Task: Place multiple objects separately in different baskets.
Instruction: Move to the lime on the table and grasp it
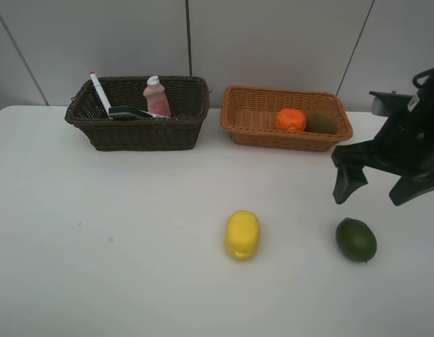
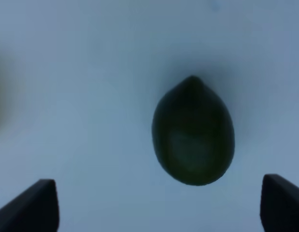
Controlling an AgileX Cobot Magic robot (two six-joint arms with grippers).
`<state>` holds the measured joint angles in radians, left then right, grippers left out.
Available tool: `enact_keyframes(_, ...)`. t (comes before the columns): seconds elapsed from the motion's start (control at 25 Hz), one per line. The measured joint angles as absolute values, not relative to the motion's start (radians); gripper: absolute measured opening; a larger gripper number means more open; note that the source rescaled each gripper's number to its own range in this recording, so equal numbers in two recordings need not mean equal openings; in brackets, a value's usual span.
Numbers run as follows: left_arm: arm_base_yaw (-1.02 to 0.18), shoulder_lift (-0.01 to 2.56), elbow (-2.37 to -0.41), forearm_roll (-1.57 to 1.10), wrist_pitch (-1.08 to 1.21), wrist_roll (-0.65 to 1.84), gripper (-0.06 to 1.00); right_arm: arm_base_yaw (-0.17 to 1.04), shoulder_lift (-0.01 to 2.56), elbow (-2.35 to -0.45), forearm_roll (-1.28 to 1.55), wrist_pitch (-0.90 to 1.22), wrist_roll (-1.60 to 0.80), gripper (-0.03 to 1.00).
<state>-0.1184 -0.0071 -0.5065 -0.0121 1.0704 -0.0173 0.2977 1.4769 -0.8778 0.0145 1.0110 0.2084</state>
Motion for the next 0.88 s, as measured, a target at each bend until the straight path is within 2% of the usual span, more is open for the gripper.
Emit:
enact_keyframes(0.16,-0.118,-0.007,-0.506,-0.012,1.07,-0.017,0.96,0.359,1.468,-0.768,0.017,0.89,0.208,0.96)
enact_keyframes(0.32,-0.118,-0.007,-0.506,-0.012,1.07,-0.017,0.96,0.368,1.468,-0.708,0.007,0.803,0.234,0.96)
enact_keyframes(0.88,-0.118,-0.007,-0.506,-0.012,1.07,-0.017,0.96,0.368,1.55,-0.697,-0.106,0.725,0.329,0.96)
